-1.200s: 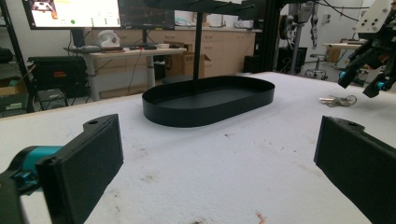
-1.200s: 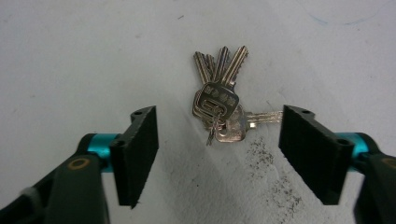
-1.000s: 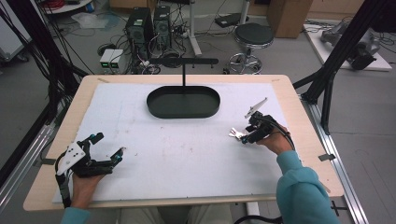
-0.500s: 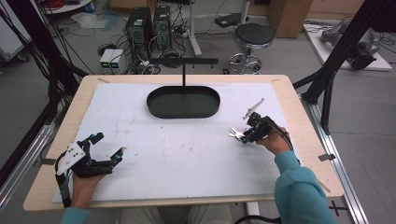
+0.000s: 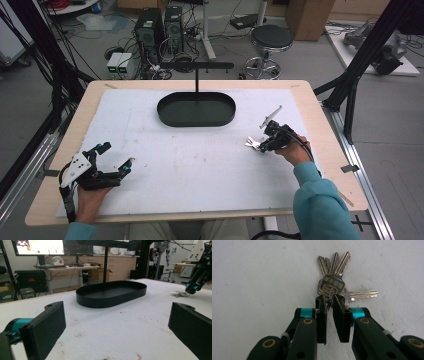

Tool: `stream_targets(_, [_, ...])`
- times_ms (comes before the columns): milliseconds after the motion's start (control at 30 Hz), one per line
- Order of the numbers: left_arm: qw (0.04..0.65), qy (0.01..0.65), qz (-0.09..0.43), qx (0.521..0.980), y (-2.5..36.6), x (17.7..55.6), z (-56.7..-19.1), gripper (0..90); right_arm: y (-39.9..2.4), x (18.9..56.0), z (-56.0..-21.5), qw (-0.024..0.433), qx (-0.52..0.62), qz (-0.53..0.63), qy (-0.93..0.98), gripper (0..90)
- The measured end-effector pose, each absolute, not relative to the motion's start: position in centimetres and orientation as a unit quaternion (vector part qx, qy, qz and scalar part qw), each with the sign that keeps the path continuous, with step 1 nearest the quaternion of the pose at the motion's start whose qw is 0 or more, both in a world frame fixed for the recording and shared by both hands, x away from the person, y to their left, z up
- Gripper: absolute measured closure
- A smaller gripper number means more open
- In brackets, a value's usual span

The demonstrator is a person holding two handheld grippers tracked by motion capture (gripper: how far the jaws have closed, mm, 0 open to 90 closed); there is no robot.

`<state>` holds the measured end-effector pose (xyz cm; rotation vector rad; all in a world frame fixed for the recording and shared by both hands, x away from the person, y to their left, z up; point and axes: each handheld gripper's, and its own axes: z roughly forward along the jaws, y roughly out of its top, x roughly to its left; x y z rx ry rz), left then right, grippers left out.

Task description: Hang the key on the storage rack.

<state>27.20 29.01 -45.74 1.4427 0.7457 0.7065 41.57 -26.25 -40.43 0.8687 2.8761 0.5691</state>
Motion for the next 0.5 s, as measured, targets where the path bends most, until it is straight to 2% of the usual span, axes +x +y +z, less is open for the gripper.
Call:
stream_targets(133, [0.633,0.326,0.309,0.631,29.02,27.20,-45.74,1.7,-26.15,41.50,-40.33,0.052,0.281,0.184,0.941,86.5])
stream_targets(500, [0.633,0.326,0.308,0.631,29.02,27.20,-45.74,1.7,-26.03,41.47,-40.33,0.054,0.289,0.178,0.939,89.0])
